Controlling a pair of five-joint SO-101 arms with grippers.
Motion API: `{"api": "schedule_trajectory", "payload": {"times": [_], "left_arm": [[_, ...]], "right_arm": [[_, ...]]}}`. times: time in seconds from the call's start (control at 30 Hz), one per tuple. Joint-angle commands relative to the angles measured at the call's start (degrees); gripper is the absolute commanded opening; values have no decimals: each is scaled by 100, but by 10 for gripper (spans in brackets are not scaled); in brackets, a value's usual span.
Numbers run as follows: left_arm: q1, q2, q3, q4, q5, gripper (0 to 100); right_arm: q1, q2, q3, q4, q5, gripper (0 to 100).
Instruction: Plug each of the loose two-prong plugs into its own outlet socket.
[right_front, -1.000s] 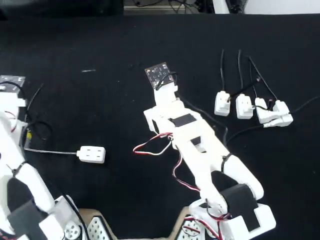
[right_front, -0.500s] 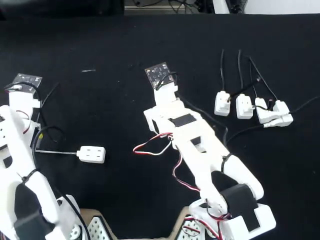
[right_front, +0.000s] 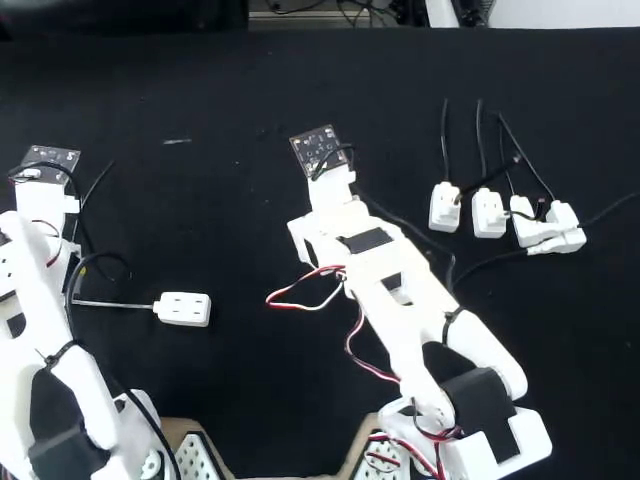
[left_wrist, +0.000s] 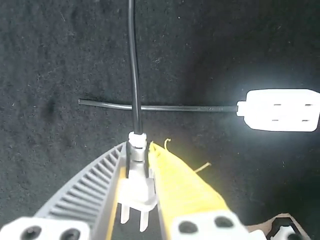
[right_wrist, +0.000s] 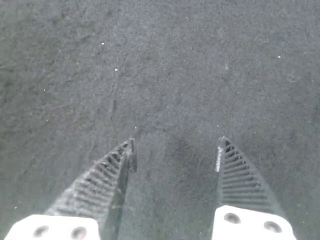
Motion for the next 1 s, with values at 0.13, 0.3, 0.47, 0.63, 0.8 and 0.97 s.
{"api": "schedule_trajectory", "payload": {"times": [0.13,0.3,0.47,0.63,0.8,0.97], "left_arm": [[1033,-176,-75,-62,818,30],[2220,-176,-92,-105,1266,30],[3345,-114,-31,-1020,1758,30],[3960,-114,92,-1785,2277,30],[4180,-114,101,-1820,2875,30],[4215,-114,277,-1820,3367,30]], "right_arm": [[97,-286,-13,-105,-18,244],[97,-286,-13,-105,-18,244],[97,-286,-22,-114,-18,244],[105,-312,-22,-123,-18,244],[360,-338,-92,-132,-35,244],[686,-338,-198,-123,-62,244]]}}
